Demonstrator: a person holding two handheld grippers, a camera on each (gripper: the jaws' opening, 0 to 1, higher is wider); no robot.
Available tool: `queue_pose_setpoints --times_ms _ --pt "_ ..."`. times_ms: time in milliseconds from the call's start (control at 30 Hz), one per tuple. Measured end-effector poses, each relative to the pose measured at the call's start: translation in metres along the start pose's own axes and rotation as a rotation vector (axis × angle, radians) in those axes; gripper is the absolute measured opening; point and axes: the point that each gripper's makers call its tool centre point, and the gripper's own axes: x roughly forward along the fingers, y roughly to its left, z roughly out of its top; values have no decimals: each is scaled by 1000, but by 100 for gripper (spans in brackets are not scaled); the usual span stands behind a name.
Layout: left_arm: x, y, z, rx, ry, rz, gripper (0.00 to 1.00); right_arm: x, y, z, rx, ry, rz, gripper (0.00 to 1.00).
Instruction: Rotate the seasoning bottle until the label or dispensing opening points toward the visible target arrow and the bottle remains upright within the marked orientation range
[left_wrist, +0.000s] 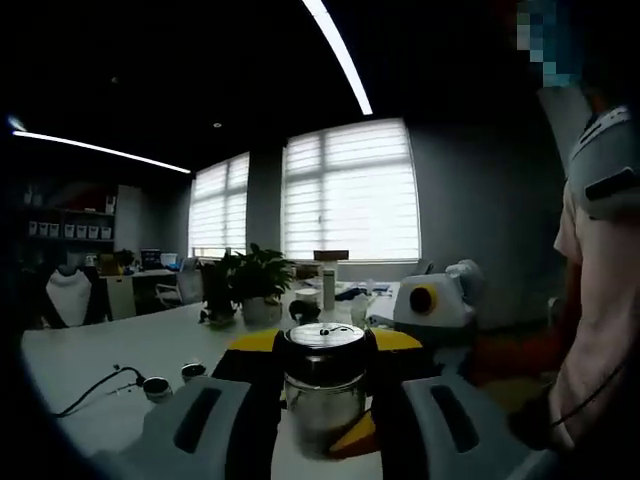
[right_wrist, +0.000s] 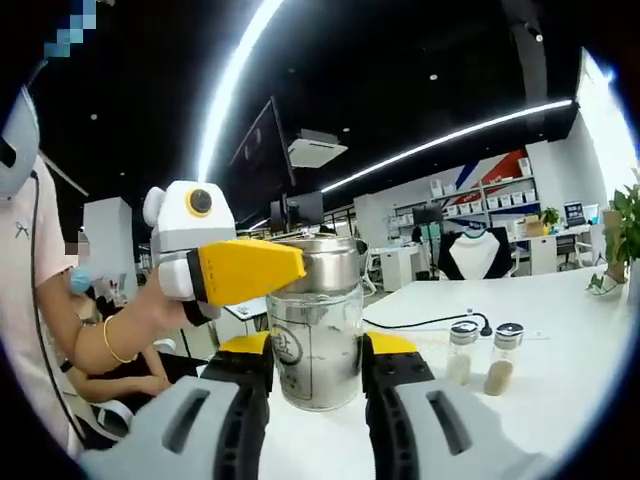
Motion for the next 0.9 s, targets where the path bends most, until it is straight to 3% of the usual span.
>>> queue_pose_setpoints --times_ms 100,233,367,467,600,767,900 --pt "-1 1 -1 8 3 0 34 0 -2 -1 -76 9 -28 31" --pt "-4 6 5 -21 -37 18 34 0 -2 4 -106 -3 -76 31" --pt "-3 10 4 -16 -38 49 34 1 -9 2 -133 12 -133 31" --pt "-3 19 -2 2 -18 127 34 4 -16 -3 -127 23 -174 31" --pt "-3 25 -3 -22 -37 208 34 7 -22 -7 -126 17 -235 31" --pt "-5 35 -2 -76 -100 333 34 12 -25 -11 -106 14 -247 31" --pt "-4 36 -5 -35 -83 390 35 13 -27 -12 -112 19 -266 31"
